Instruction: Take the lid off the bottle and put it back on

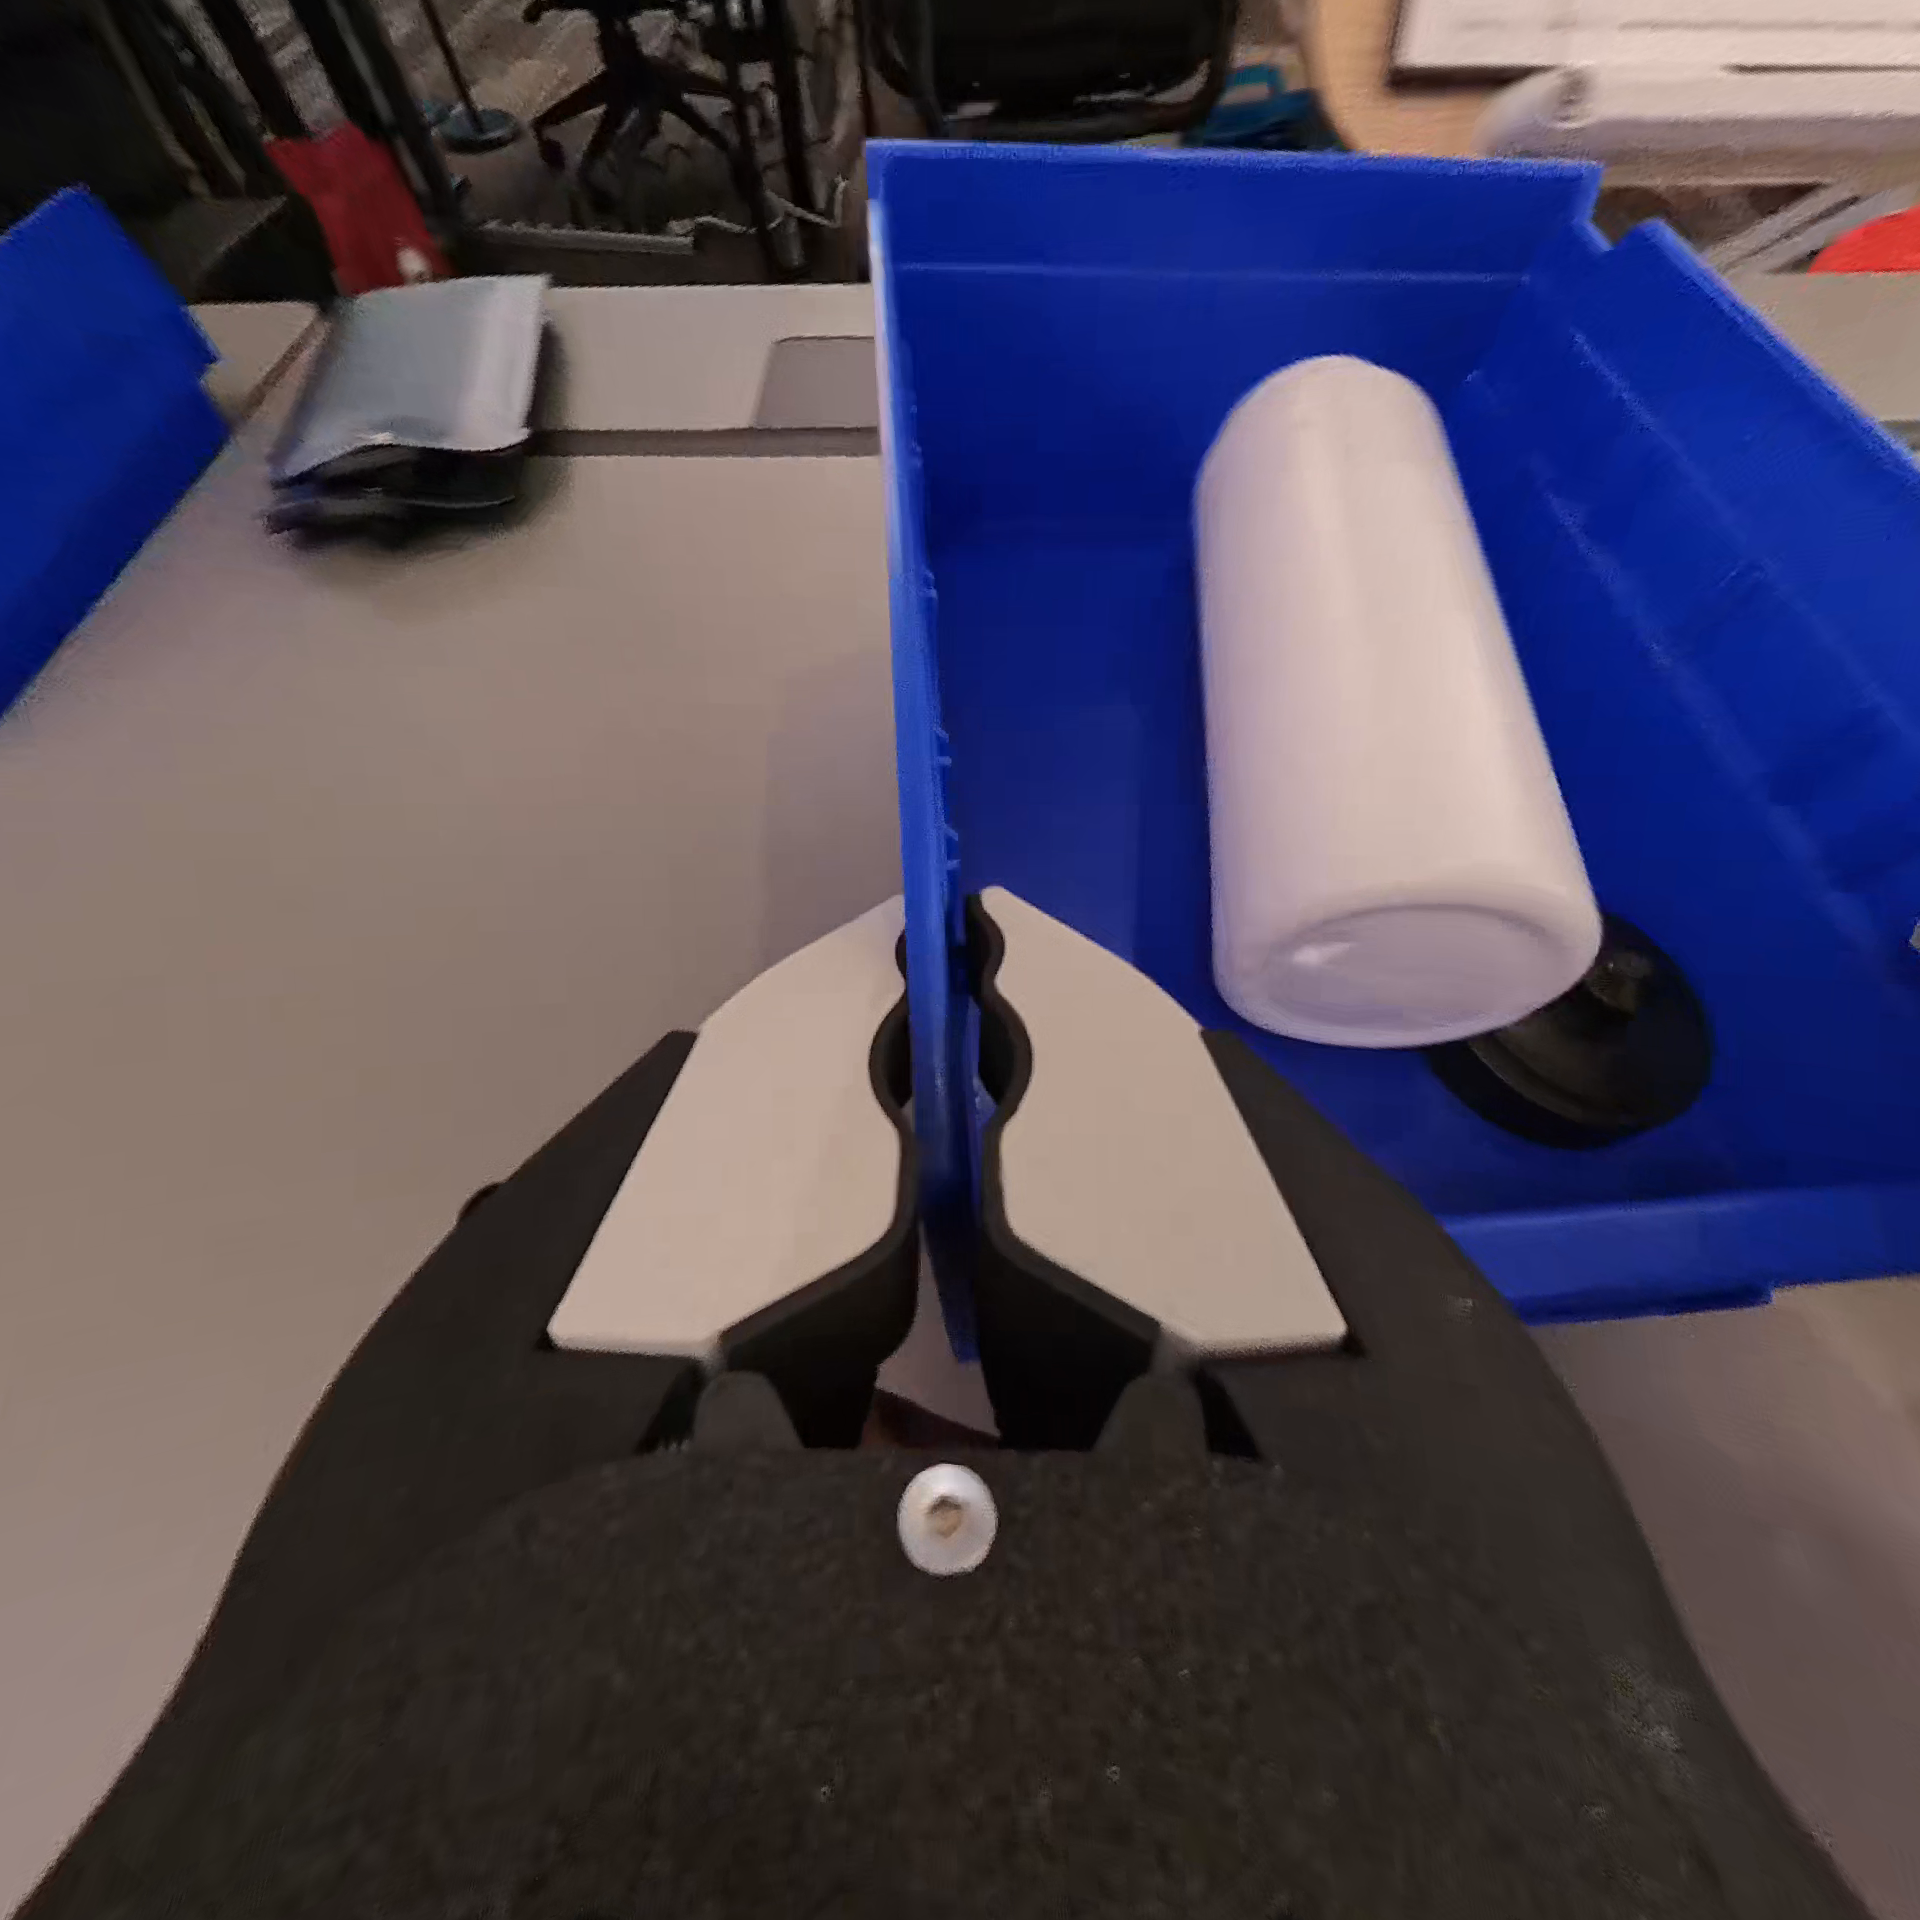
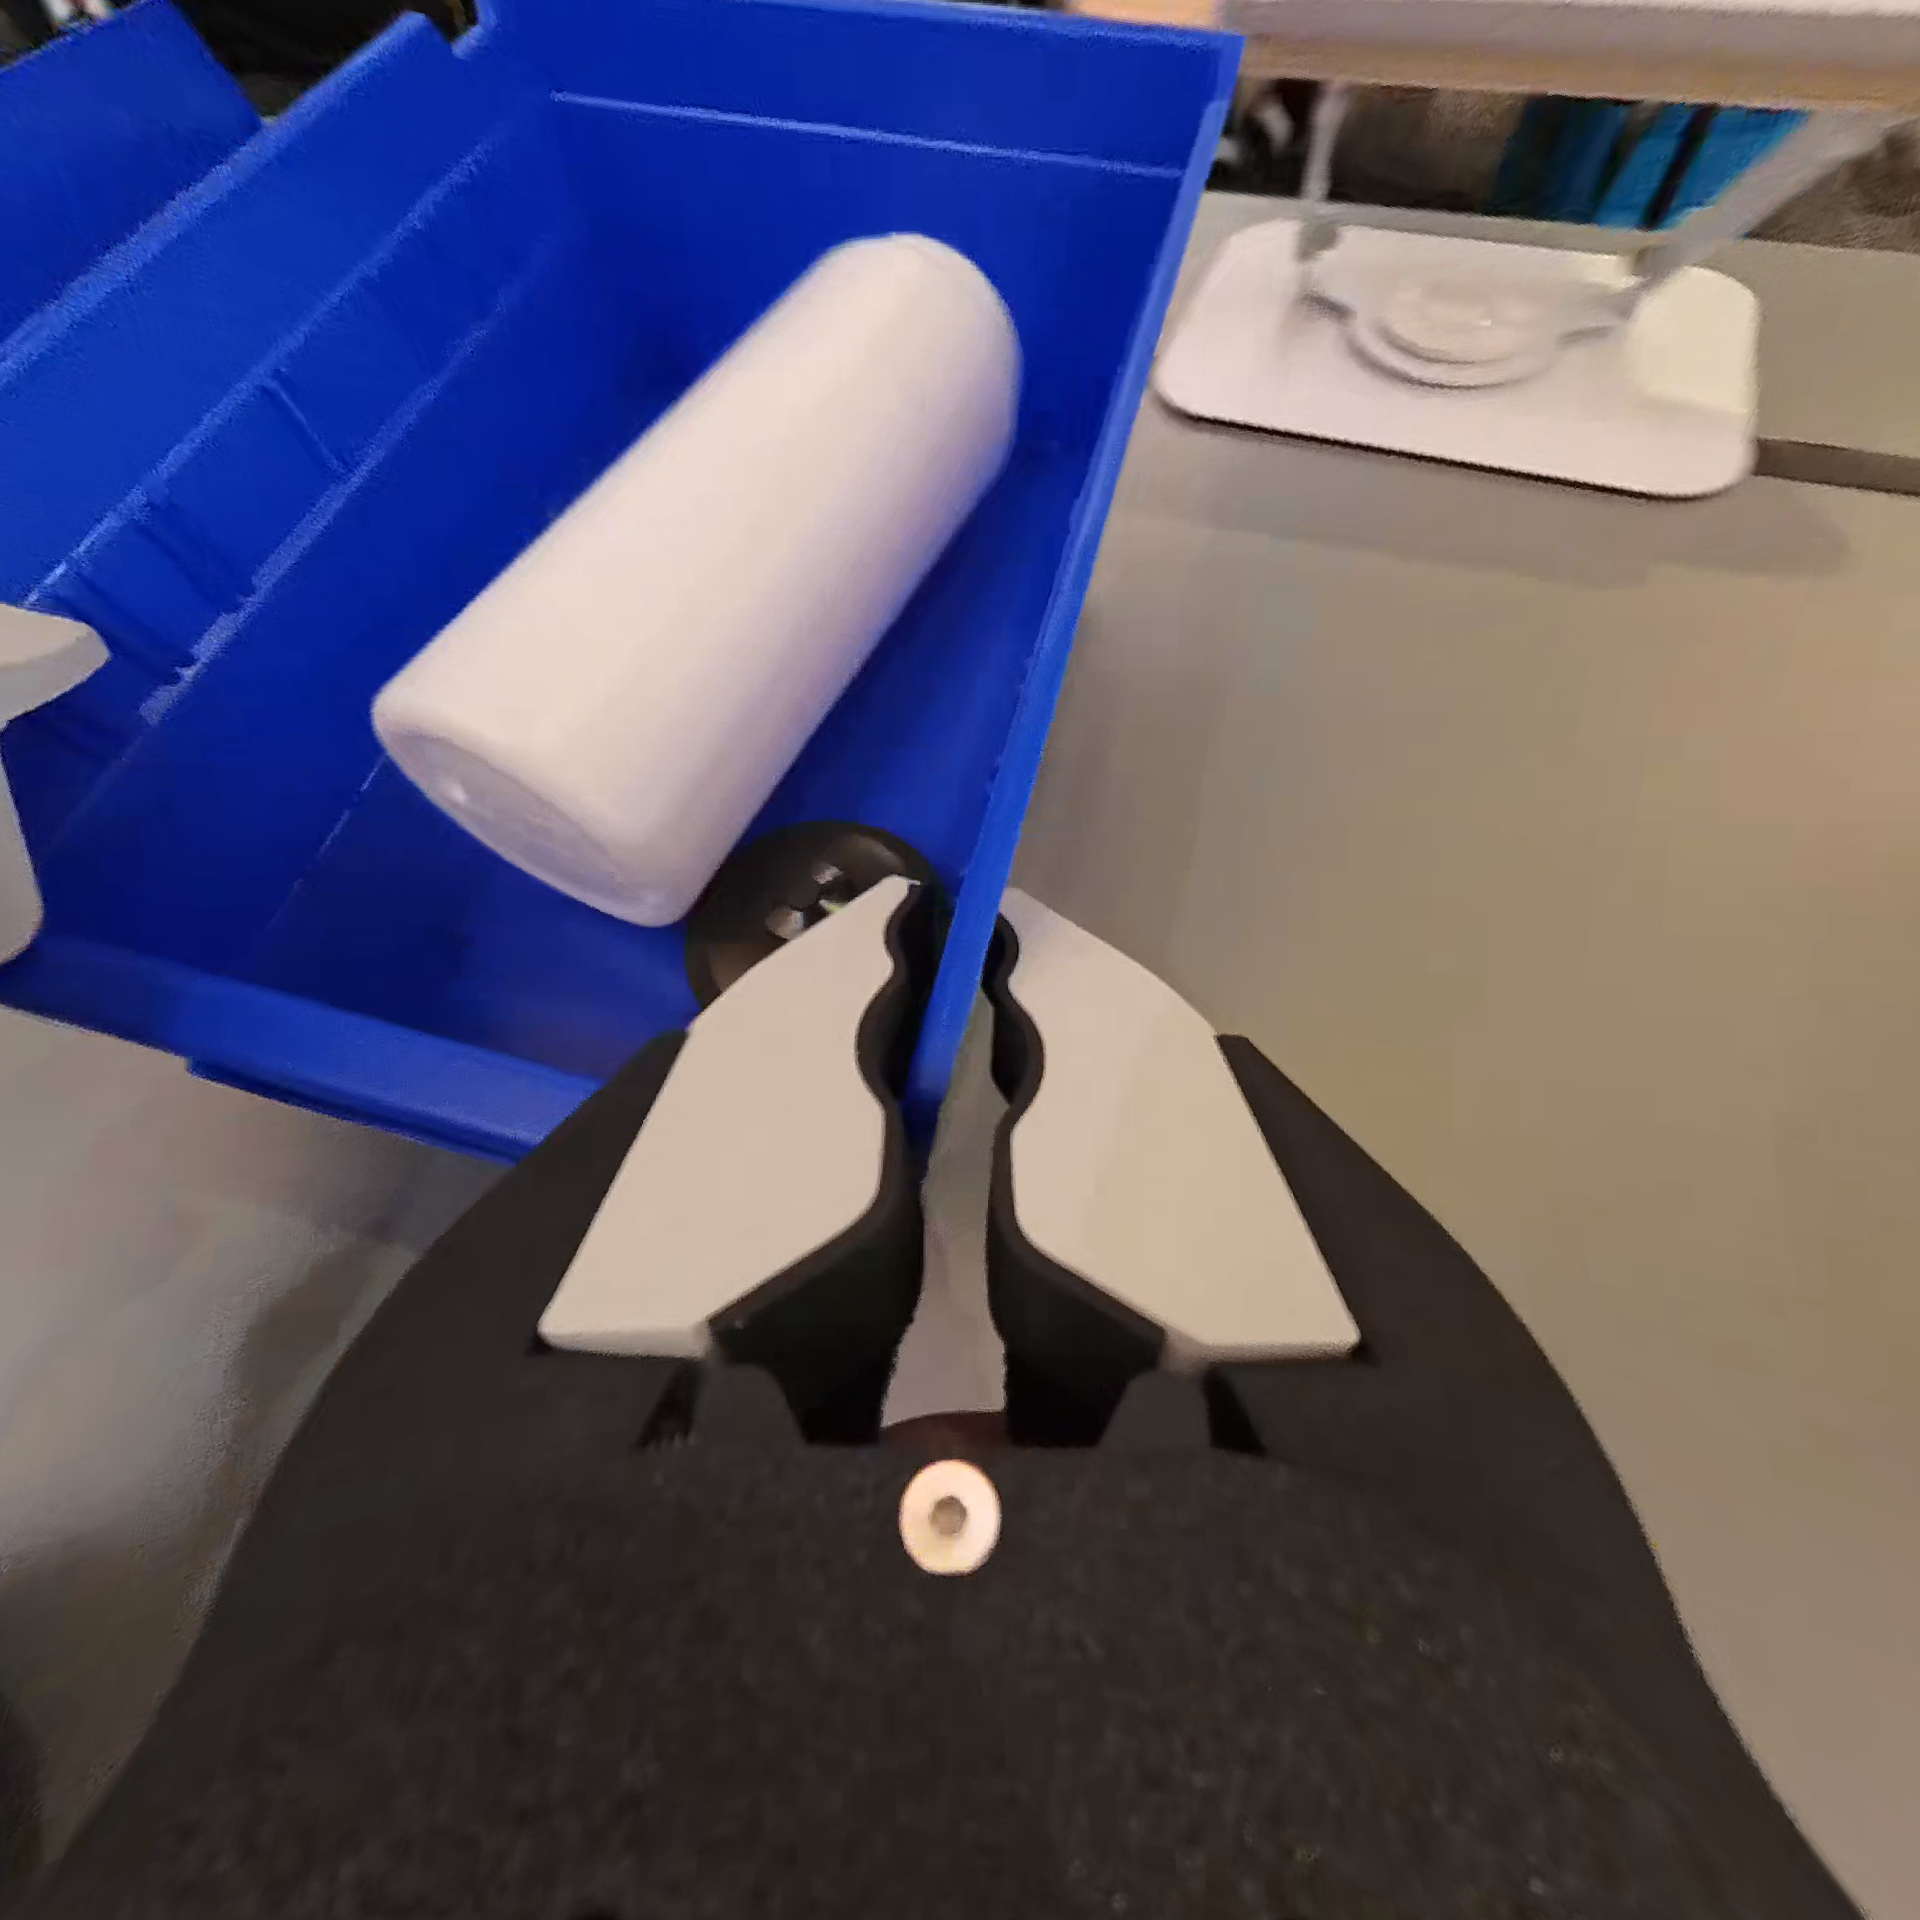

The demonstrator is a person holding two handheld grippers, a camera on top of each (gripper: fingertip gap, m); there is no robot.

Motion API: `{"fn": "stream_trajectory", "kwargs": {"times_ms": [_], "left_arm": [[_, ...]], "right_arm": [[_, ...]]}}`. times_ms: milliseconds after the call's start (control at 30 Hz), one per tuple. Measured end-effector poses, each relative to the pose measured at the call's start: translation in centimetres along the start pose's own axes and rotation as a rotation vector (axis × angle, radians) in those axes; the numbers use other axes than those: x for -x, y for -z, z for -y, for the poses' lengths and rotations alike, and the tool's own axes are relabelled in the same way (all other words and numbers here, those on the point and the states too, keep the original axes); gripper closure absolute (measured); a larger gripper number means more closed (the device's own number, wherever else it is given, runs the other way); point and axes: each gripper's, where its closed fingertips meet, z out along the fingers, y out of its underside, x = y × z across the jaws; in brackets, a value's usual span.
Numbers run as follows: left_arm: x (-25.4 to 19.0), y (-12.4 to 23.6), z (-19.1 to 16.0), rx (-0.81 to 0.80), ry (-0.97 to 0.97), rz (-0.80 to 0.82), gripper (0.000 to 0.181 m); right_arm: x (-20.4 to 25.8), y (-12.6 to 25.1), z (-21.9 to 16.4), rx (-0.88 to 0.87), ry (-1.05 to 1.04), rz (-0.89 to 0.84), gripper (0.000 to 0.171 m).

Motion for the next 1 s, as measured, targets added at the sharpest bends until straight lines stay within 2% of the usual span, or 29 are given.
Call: {"fn": "stream_trajectory", "kwargs": {"times_ms": [167,300,500,600,733,867,933,1000], "left_arm": [[8.3,-0.4,-1.3,0.028,0.029,0.036,0.177],[12.6,-1.8,-2.9,0.061,0.015,0.002,0.176],[14.1,-2.8,-2.7,0.016,0.111,-0.053,0.176],[13.7,-2.6,-2.6,0.018,0.098,-0.066,0.158],[13.5,-0.8,-0.7,-0.046,0.071,-0.036,0.138],[12.9,2.6,2.0,-0.131,0.005,0.034,0.129],[10.1,4.0,2.8,-0.154,-0.009,-0.038,0.126],[5.4,5.4,2.5,-0.151,0.029,-0.197,0.123]], "right_arm": [[7.9,-3.2,0.6,0.014,0.033,0.007,0.163],[12.3,-5.2,-0.2,0.039,0.028,0.014,0.161],[14.5,-5.7,-0.6,-0.02,0.053,0.013,0.154],[14.8,-5.1,-0.6,-0.019,0.086,0.111,0.148],[14.2,-1.4,-1.4,-0.016,0.187,0.306,0.132],[8.9,3.8,-1.8,-0.072,0.272,0.371,0.129],[4.8,6.4,-1.7,-0.104,0.263,0.371,0.128],[-0.5,8.7,-1.6,-0.138,0.258,0.319,0.126]]}}
